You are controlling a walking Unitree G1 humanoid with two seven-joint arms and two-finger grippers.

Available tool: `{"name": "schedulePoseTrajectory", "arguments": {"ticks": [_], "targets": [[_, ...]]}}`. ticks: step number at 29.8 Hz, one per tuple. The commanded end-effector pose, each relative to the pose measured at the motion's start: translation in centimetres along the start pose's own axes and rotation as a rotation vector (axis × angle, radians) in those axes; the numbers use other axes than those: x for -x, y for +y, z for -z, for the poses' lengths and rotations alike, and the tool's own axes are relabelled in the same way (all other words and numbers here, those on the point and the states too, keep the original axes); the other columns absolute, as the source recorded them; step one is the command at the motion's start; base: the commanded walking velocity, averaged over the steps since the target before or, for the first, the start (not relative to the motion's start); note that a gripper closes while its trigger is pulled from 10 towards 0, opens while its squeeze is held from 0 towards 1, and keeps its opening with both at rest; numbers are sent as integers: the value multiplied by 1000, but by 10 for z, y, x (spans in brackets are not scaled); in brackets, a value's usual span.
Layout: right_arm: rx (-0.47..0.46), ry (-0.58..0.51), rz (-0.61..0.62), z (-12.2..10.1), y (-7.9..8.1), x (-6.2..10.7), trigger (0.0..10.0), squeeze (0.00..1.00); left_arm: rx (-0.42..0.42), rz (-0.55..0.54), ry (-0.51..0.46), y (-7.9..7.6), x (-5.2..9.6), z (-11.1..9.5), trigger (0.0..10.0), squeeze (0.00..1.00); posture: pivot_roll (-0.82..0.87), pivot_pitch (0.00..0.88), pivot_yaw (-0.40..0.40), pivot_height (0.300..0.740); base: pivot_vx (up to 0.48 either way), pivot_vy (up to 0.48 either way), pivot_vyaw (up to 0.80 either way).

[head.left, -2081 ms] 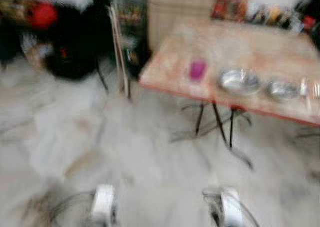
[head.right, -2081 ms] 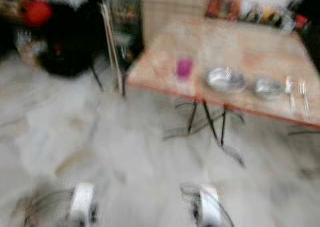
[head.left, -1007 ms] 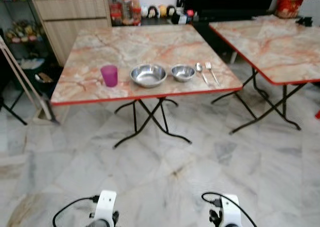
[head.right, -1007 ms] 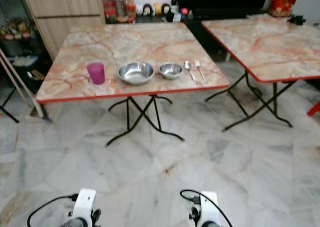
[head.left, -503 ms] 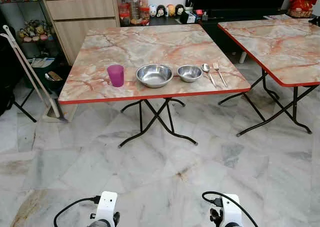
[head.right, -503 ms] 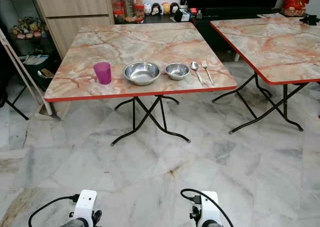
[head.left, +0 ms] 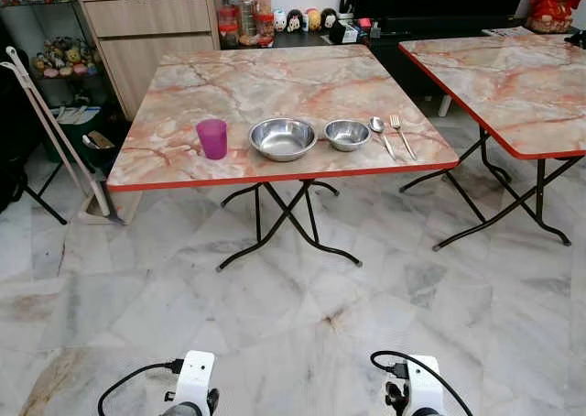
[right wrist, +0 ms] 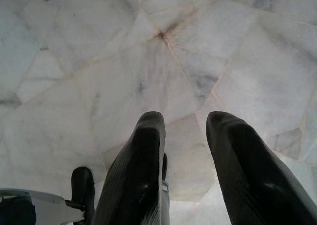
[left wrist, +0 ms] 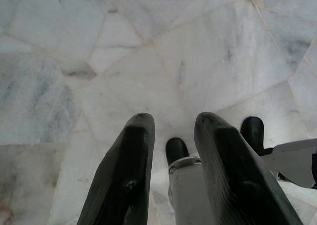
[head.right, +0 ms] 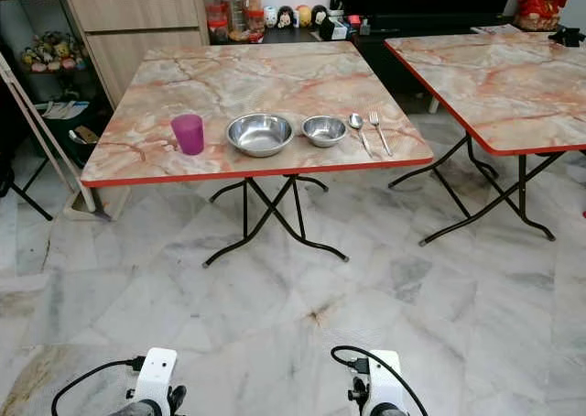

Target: Setting the table

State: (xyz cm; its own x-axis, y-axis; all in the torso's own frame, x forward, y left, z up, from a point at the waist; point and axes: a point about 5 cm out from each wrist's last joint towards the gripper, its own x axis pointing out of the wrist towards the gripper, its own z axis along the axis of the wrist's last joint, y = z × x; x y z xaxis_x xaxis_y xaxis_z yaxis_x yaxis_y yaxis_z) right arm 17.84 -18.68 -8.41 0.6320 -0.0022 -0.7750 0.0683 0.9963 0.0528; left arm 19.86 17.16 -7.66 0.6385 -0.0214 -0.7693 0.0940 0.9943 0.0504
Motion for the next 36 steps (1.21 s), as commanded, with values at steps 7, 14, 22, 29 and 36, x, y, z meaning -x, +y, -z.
{"name": "schedulePoseTrajectory", "arguments": {"ticks": [7,14,22,29,36], "targets": [[-11,-19,10,-5,-1,-1,10000,0,-2,-13,15,2,0,0,10000,0,14,0,-32,725,306,0,0],[-9,-17,11,-5,-1,-1,10000,0,0,-14,14,2,0,0,10000,0,16,0,-33,725,308,0,0],[13,-16,9,-5,-1,-1,10000,0,0,-14,15,2,0,0,10000,0,13,0,-33,725,312,0,0],[14,-15,8,-5,-1,-1,10000,0,3,-15,15,2,0,0,10000,0,14,0,-35,725,314,0,0],[5,-16,11,-5,-1,-1,10000,0,3,-15,16,2,0,1,10000,0,15,0,-36,725,315,0,0]]}}
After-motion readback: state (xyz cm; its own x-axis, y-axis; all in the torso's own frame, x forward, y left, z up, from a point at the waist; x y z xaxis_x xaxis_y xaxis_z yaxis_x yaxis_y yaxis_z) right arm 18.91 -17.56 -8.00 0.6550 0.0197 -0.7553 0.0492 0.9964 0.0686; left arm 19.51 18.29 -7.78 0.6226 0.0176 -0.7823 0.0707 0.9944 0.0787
